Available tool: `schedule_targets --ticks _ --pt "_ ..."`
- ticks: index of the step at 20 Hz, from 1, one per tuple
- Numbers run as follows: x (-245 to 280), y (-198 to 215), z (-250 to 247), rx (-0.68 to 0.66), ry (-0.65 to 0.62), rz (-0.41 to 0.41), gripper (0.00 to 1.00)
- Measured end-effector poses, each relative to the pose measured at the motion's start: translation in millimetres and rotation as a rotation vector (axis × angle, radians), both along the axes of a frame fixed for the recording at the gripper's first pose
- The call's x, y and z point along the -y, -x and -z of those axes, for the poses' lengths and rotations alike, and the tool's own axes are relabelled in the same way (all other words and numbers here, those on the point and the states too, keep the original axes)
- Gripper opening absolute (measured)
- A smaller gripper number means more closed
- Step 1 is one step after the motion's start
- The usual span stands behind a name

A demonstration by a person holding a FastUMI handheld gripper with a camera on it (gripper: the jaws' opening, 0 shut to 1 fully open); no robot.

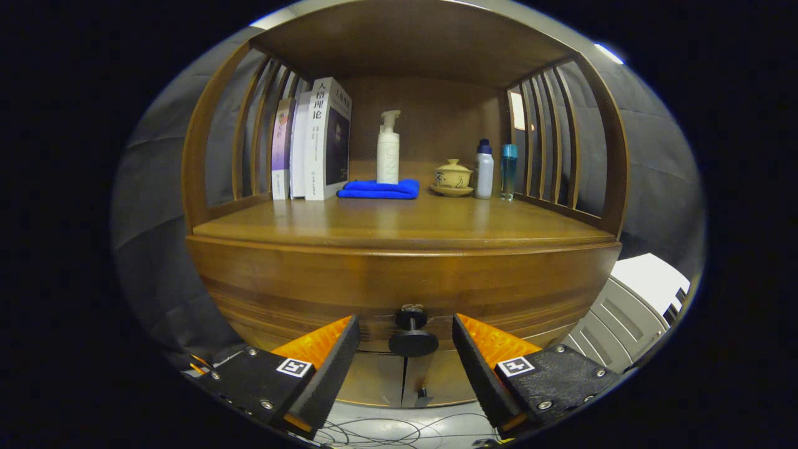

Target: Pull open the drawer, take out the items inside it, and place them on the countertop above the cabinet.

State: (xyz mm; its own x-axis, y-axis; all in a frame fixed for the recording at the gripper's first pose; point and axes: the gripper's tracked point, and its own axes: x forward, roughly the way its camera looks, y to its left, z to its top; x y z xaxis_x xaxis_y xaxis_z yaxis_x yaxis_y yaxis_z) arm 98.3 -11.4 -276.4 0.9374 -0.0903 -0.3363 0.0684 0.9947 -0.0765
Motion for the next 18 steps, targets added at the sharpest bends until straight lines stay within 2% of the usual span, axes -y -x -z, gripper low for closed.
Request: schedule_targets --ticks 2,7,11,13,18 --pt "3 -5 -1 0.013 0.011 0.003 0.88" --pt "7 -9 3 0.037 -0.036 -0.003 0.48" --pt "8 -7 3 0.081 -0.076 -0.023 0.39" --pt "9 -7 4 0.092 -0.105 0.000 0.32" --pt "9 2 4 0.081 -0.084 0.017 0.28"
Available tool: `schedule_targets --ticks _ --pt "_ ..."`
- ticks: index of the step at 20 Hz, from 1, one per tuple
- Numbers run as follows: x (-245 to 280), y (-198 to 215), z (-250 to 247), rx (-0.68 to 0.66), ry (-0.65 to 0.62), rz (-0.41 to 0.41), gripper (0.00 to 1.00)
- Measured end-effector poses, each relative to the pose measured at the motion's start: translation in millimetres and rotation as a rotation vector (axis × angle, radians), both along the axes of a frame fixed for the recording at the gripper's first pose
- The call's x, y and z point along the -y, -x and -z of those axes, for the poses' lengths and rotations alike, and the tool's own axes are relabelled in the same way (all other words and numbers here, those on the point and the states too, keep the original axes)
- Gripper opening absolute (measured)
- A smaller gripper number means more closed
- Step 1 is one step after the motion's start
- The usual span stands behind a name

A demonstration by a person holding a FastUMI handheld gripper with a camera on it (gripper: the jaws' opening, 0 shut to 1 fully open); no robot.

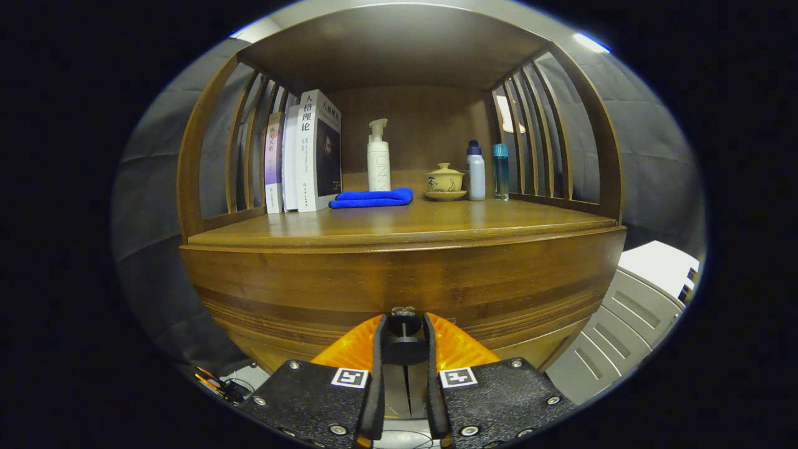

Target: Pull open the drawer, take out the items inside it, and place them on the countertop above the cabinet.

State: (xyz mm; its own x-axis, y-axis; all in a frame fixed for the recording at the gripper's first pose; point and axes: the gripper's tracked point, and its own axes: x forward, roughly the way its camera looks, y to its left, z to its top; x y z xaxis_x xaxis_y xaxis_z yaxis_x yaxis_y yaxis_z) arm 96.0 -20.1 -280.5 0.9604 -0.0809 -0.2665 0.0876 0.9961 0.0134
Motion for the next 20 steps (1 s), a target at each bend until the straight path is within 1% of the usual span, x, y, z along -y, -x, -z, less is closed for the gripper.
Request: schedule_targets --ticks 3,8,11,13,16,20 --pt "1 22 0 0.005 -0.041 0.006 0.28" --pt "-3 60 -4 -0.001 -0.003 -0.017 0.28" --pt "-4 88 -5 -0.004 -0.021 -0.016 0.28" --pt "-5 106 0 -0.029 -0.019 -0.026 0.28" --pt "-8 126 -3 -0.037 -0.048 -0.015 0.28" --pt "-12 152 -2 -0.056 -0.058 -0.034 0.28"
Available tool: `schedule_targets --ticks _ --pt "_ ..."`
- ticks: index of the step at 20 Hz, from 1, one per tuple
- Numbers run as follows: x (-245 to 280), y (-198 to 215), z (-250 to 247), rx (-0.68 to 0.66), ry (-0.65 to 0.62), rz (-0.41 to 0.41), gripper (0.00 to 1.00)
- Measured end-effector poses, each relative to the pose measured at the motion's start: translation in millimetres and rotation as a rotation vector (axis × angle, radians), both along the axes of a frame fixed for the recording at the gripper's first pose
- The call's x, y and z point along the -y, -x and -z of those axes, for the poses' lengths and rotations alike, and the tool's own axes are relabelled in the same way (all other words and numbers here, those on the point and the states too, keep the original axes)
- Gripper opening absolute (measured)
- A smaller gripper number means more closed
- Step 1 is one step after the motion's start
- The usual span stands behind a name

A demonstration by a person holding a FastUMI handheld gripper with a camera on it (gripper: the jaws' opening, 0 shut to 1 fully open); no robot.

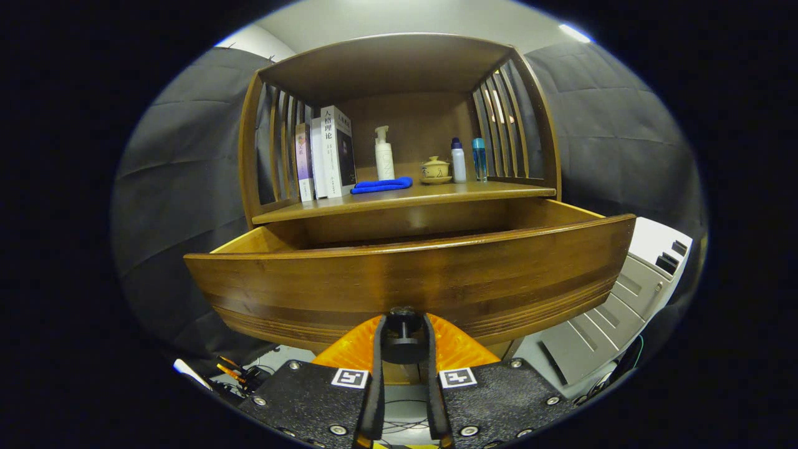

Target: Pull open the drawer, take out the items inside it, and place them on the countertop above the cabinet.

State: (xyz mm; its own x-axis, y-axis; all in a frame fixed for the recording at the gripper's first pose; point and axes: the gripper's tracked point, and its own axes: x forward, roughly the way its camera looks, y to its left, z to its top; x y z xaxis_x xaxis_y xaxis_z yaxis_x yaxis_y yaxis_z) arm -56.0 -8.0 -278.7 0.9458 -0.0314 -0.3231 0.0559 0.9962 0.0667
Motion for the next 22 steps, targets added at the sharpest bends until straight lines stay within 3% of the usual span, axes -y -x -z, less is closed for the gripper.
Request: schedule_targets --ticks 12,15,18,22 --pt "-13 52 2 -0.023 0.007 -0.034 0.28" --pt "-17 53 3 -0.049 -0.003 -0.037 0.36" --pt "-29 58 -18 -0.012 -0.036 -0.115 0.61" --pt "-23 60 -53 0.044 -0.056 -0.105 0.95"
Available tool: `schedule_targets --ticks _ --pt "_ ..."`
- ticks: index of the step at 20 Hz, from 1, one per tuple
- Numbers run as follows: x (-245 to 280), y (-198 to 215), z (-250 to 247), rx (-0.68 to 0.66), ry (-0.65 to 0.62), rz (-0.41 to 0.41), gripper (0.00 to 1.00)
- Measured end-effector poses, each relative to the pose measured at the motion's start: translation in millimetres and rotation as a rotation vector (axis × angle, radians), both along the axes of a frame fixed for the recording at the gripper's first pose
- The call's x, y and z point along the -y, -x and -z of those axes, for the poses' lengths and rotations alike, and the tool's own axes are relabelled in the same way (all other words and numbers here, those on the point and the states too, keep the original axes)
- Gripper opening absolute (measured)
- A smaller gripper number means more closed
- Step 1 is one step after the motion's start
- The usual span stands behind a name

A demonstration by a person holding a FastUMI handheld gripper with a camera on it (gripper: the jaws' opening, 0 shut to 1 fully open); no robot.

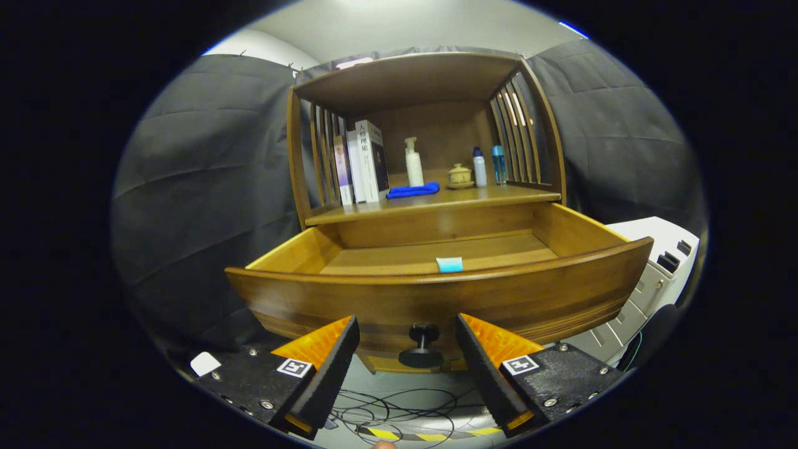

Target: Pull open the drawer, take out the items inside it, and place them on the countertop above the cabinet.

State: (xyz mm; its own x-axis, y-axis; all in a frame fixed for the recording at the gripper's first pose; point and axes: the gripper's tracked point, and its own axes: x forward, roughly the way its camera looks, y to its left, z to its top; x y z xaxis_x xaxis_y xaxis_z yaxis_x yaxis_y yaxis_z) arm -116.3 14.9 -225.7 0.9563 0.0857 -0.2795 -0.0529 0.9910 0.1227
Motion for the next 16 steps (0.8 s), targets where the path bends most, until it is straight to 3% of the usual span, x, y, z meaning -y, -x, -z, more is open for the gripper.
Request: schedule_targets --ticks 11,16 --pt "41 -48 -79 0.007 0.071 0.115 0.95" --pt "46 -91 -111 0.010 0.017 0.152 0.95"
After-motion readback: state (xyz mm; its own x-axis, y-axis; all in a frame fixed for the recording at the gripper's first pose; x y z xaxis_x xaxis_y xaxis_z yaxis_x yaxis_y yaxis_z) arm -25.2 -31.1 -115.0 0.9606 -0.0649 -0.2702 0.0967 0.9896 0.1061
